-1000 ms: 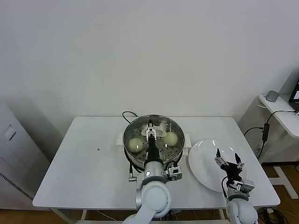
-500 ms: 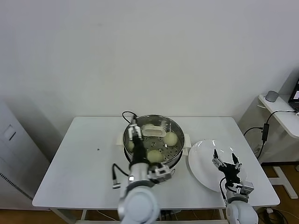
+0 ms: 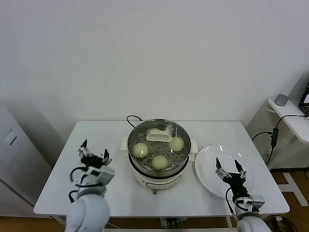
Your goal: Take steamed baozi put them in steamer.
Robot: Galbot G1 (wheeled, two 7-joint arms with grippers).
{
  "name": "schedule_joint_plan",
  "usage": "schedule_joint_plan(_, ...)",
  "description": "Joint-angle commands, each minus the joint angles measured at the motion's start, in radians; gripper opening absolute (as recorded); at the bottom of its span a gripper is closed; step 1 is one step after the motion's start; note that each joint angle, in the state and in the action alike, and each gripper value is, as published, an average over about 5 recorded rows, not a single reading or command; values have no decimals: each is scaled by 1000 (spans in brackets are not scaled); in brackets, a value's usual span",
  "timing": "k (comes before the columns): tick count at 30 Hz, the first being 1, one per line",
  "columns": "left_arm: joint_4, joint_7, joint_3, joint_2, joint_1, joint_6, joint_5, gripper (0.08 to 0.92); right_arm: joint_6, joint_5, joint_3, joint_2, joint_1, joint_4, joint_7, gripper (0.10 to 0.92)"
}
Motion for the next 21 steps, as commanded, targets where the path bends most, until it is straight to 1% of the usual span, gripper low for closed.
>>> schedule_joint_plan(1,22,-85,-248,14,268,-701,-669,823,-122,83,-21,-54,-145,190,-20,823)
schedule_joint_plan(6,31,-73,-246,14,343,-713,-772,823,-137,103,-31,-116,-206,231,12,823)
schedule_joint_plan(13,26,-19,-203,-8,418,-689,-807,823,-138,94,-18,-86,-215,228,24,823)
schedule_joint_plan(21,26,-6,-193,-12,439,-680,-798,823,-130,84,-19,-72,-227,236,26,823)
